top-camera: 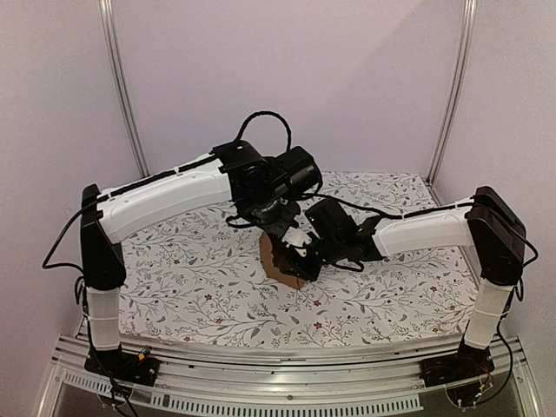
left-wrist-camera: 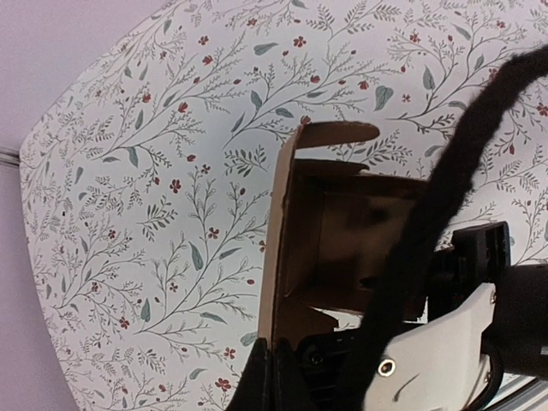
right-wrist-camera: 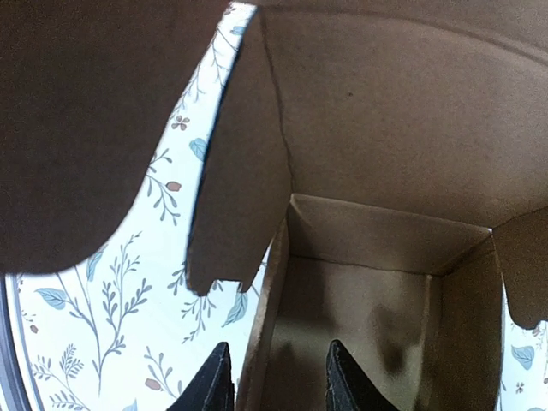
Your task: Fold the paper box
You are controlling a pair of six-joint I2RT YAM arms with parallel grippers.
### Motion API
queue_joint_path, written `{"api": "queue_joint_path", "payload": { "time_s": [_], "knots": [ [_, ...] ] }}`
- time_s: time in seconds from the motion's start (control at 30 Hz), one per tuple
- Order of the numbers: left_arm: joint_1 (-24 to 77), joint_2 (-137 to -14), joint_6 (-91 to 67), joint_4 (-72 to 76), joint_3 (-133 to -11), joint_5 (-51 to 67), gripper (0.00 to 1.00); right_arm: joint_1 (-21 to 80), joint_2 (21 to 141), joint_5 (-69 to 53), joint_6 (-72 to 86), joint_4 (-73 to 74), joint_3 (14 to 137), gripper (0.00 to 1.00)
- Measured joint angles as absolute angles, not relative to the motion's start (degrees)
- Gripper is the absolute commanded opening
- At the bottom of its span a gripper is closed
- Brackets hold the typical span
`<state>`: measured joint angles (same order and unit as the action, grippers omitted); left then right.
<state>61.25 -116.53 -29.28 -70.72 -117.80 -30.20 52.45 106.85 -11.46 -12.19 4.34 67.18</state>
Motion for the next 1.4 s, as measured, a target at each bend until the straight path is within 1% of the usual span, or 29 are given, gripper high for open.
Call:
{"api": "queue_joint_path", "payload": {
  "time_s": [0.3, 0.43, 0.57, 0.67, 0.73, 0.83, 1.0, 1.17, 1.3, 1.33, 1.4],
  "knots": [
    [61.5, -117.5, -29.3, -71.0, -119.8, -29.9, 0.00, 52.4, 106.6, -14.5, -11.9, 4.7, 66.8, 0.41],
    [61.5, -117.7, -29.3, -71.1, -120.1, -29.8, 0.00, 52.4, 106.7, -14.7, -10.0, 4.7, 66.9, 0.38],
    [61.5, -117.8, -29.3, -71.1, -120.2, -29.6, 0.00, 52.5, 106.7, -14.5, -7.9, 4.7, 66.9, 0.32],
    [61.5, -117.8, -29.3, -71.2, -120.5, -29.4, 0.00, 52.5, 106.7, -14.0, -6.5, 4.6, 66.9, 0.32],
    [61.5, -117.8, -29.3, -71.2, -120.5, -29.4, 0.00, 52.5, 106.7, -14.1, -6.2, 4.7, 66.9, 0.34],
    [61.4, -117.8, -29.3, -71.3, -120.5, -29.2, 0.00, 52.5, 106.1, -14.9, -6.6, 5.6, 66.5, 0.41],
    [61.0, -117.8, -29.1, -71.5, -120.5, -29.2, 0.00, 52.5, 98.9, -17.3, -10.3, 8.0, 62.7, 0.49],
    [60.9, -117.1, -28.3, -71.5, -120.5, -28.9, 0.00, 51.7, 91.8, -18.2, -14.5, 12.2, 59.2, 0.50],
    [60.3, -116.9, -27.0, -71.7, -120.4, -28.9, 0.00, 47.3, 88.2, -20.1, -16.9, 15.3, 58.1, 0.50],
    [60.3, -116.9, -26.5, -71.7, -120.4, -28.9, 0.04, 44.6, 87.3, -20.9, -16.9, 15.7, 58.1, 0.50],
    [60.3, -116.9, -25.6, -71.7, -120.4, -28.9, 0.15, 38.9, 86.1, -22.5, -16.8, 15.9, 58.1, 0.50]
  ]
}}
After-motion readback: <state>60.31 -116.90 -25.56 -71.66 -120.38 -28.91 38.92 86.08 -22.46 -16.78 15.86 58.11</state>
